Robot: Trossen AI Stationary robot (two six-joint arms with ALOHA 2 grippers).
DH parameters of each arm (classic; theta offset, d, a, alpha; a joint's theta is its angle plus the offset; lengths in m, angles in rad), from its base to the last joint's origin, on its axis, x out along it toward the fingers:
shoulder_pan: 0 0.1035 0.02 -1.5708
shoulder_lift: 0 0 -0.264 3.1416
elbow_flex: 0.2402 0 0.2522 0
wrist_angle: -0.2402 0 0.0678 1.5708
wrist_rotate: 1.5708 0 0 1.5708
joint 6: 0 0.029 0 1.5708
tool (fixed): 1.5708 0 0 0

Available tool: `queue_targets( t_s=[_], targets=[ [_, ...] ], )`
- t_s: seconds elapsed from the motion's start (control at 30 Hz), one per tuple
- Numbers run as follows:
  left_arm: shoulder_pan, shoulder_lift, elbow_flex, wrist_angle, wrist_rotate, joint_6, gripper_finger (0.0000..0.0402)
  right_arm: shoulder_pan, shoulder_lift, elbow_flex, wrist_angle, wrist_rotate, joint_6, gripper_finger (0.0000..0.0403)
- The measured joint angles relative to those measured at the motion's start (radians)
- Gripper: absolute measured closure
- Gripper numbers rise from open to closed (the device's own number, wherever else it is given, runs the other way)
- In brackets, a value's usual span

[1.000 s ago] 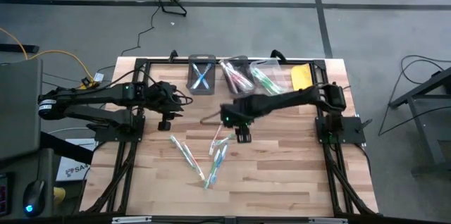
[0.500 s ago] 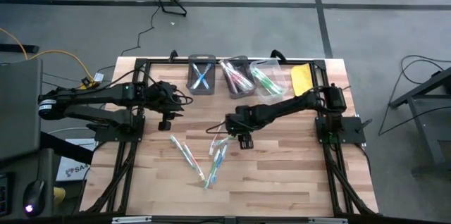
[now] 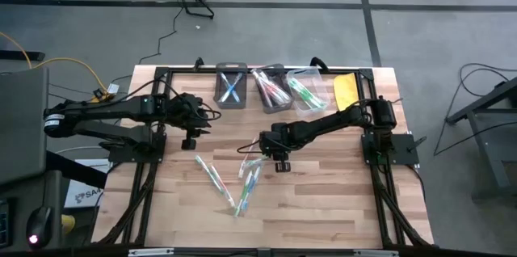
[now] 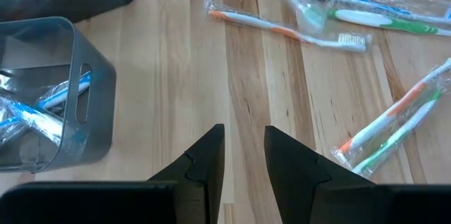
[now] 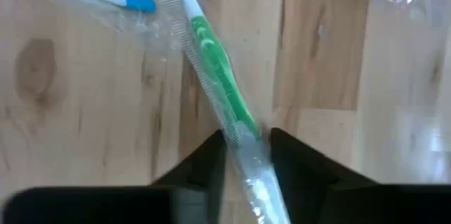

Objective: Pick & Place Toothbrushes
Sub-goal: Put the green toothbrush into the transparent bin

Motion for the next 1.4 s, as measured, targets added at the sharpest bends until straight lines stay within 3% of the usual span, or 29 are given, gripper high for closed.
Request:
queue_targets(
  t_s=[0.13, 0.33, 0.6, 0.8, 1.1, 1.23, 1.4],
  targets=[
    [0.0, 0.0, 0.0, 0.0, 0.0, 0.002, 0.0304, 0.0, -0.001, 0.0, 0.006, 0.005, 0.023, 0.0373],
    [0.0, 0.0, 0.0, -0.001, 0.0, 0.002, 0.0304, 0.0, -0.046, -0.002, -0.08, 0.014, 0.109, 0.0382],
    [0.0, 0.0, 0.0, 0.0, 0.0, 0.002, 0.0304, -0.005, -0.284, -0.001, -0.296, 0.248, 0.273, 0.0401],
    [0.0, 0.0, 0.0, 0.002, 0.0, 0.003, 0.0304, -0.122, -0.397, 0.0, -0.42, 0.427, 0.41, 0.0401],
    [0.0, 0.0, 0.0, 0.0, 0.001, 0.002, 0.0304, -0.395, -0.336, 0.0, -0.367, 0.367, 0.369, 0.04],
    [0.0, 0.0, 0.0, 0.0, 0.009, 0.002, 0.0304, -0.47, -0.308, 0.0, -0.354, 0.281, 0.327, 0.04],
    [0.0, 0.0, 0.0, 0.0, 0.009, 0.002, 0.0304, -0.525, -0.278, 0.0, -0.357, 0.26, 0.315, 0.04]
  ],
)
